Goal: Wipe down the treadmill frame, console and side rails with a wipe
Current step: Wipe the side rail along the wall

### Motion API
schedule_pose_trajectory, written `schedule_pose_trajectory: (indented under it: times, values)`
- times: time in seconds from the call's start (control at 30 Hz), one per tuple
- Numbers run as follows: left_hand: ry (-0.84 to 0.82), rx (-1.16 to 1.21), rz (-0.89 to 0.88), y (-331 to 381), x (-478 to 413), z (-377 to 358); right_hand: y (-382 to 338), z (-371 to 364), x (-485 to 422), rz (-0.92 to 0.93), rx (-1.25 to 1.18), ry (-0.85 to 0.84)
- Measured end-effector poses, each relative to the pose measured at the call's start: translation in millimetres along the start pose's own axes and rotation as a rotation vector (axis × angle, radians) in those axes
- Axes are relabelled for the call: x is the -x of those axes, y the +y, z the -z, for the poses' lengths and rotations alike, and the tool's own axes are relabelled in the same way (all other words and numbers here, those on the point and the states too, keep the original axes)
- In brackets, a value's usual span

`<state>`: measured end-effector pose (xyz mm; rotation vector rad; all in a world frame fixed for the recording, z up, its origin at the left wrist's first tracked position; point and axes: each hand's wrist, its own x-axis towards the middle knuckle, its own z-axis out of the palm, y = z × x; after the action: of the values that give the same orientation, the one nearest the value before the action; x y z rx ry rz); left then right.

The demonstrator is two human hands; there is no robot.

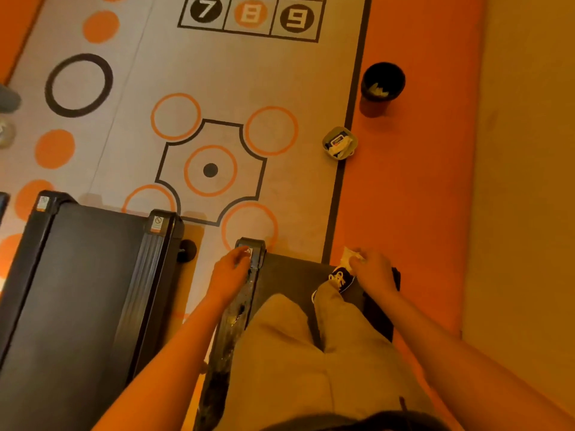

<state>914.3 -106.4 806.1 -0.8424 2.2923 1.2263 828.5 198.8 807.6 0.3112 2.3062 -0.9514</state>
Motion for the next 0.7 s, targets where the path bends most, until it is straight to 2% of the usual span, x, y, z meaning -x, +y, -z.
schedule_pose_trajectory:
  times: [0.2, 0.37, 0.53, 0.7]
  values:
    - [0.062, 0.048, 0.095, 18, -48, 1, -63, 45, -73, 0.052, 0.062, -0.02]
    - [0.172, 0.175, 0.247, -1, -92, 0, -118, 42, -144, 0.181, 0.165, -0.059]
    - [0.24, 0.259, 0.35, -49, -167, -15, -175, -4, -240, 0.372, 0.29, -0.197]
    - [0.432, 0.462, 0.444, -109, -268, -22, -234, -111, -380, 0.514, 0.453, -0.308]
